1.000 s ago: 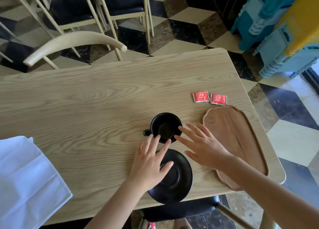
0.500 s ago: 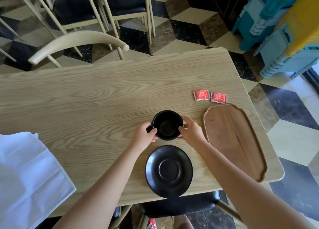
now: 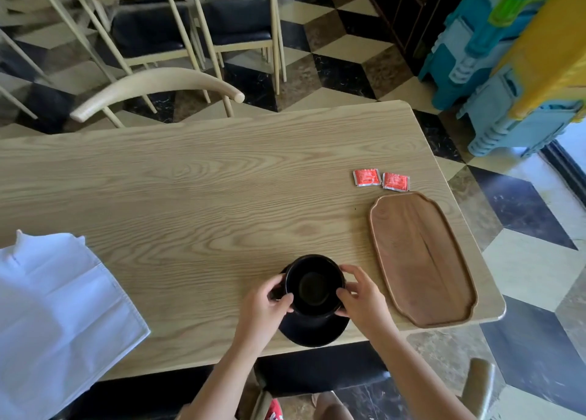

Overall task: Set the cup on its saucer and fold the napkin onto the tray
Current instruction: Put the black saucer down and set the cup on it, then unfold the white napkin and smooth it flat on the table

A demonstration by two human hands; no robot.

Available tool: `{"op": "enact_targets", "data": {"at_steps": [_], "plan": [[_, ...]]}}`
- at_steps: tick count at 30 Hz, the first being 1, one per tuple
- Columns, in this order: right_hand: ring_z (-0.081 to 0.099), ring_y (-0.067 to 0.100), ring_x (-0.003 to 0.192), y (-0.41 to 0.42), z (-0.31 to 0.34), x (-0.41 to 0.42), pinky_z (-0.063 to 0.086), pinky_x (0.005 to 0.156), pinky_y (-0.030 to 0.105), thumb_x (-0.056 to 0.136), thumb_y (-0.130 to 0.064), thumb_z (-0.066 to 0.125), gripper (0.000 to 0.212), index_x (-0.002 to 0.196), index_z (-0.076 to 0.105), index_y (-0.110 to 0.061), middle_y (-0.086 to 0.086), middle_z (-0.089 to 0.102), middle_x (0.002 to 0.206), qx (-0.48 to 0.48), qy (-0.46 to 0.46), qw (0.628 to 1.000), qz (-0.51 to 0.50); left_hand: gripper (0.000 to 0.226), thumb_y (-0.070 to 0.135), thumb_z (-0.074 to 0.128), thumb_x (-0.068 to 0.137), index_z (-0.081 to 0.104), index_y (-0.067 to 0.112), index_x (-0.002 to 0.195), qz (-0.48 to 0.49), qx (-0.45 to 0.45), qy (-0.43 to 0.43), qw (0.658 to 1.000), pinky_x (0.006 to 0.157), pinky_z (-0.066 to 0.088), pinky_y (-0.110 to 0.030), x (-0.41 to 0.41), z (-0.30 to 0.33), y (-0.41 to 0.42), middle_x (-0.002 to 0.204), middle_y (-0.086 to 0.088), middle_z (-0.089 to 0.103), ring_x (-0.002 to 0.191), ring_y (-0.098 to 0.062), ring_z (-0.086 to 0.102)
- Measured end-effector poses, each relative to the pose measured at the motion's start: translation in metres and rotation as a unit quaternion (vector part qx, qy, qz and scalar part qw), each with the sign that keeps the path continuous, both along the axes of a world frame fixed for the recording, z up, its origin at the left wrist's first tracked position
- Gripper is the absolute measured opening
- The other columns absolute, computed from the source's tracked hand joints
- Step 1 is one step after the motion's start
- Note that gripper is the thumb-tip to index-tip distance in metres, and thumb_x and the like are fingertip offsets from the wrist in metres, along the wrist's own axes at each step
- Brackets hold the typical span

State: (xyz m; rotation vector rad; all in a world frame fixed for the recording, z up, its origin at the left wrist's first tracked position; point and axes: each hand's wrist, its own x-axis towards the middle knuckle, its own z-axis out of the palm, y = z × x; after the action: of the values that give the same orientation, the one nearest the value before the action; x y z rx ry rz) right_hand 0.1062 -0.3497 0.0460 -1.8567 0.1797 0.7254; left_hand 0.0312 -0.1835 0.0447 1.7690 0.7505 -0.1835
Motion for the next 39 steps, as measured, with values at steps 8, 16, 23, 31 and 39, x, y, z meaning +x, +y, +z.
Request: {"op": "enact_targets", "data": {"at_steps": [8,16,23,31,39], "plan": [[0.066,0.012,0.08,-0.006,-0.012,-0.02,0.059,0.063,0.026,0.088,-0.002,0.053,0.037,0.119,0.052,-0.023,0.008,0.066,0.1,-0.019,-0.001,1.0,-0.002,0.044,0.013,0.061,0.086,0.049,0.013,0.129,-0.03,0.022,-0.019,0.999,0.076,0.053,-0.019,-0.017,-0.008,-0.004,0.101,-0.004,0.07,0.068,0.002,0.067],[0.063,0.017,0.093,-0.006,-0.015,-0.025,0.059,0.064,0.029,0.092,-0.006,0.048,0.036,0.123,0.05,-0.024,0.009,0.063,0.108,-0.002,0.017,1.0,-0.006,0.039,0.012,0.056,0.09,0.051,0.011,0.128,-0.021,0.009,-0.029,0.999,0.073,0.057,-0.027,-0.024,-0.013,-0.001,0.1,0.005,0.063,0.069,-0.005,0.069],[0.061,0.025,0.099,-0.007,-0.016,-0.026,0.059,0.069,0.038,0.09,-0.01,0.052,0.036,0.125,0.051,-0.021,0.013,0.062,0.111,-0.029,0.022,0.999,-0.008,0.041,0.025,0.054,0.091,0.05,0.019,0.131,-0.091,0.083,0.001,0.992,0.073,0.056,-0.029,-0.022,-0.007,0.005,0.103,0.005,0.064,0.071,-0.005,0.068],[0.055,0.014,0.096,0.003,0.035,-0.052,0.045,0.066,0.028,0.089,-0.036,0.052,0.023,0.106,0.057,-0.022,-0.005,0.058,0.105,-0.298,-0.249,0.915,0.114,0.021,0.025,0.046,0.092,0.062,0.02,0.104,-0.218,0.347,-0.026,0.912,0.063,0.049,-0.026,-0.051,0.022,0.033,0.096,0.006,0.066,0.076,-0.012,0.061],[0.051,0.022,0.107,0.061,0.068,-0.124,0.041,0.088,0.034,0.091,-0.032,0.043,0.031,0.115,0.055,-0.017,0.003,0.059,0.113,-0.353,-0.366,0.809,0.296,0.02,0.018,0.076,0.058,0.057,0.021,0.062,-0.265,0.502,-0.114,0.815,0.035,0.037,-0.02,-0.119,0.049,0.074,0.054,0.007,0.057,0.043,-0.012,0.054]]}}
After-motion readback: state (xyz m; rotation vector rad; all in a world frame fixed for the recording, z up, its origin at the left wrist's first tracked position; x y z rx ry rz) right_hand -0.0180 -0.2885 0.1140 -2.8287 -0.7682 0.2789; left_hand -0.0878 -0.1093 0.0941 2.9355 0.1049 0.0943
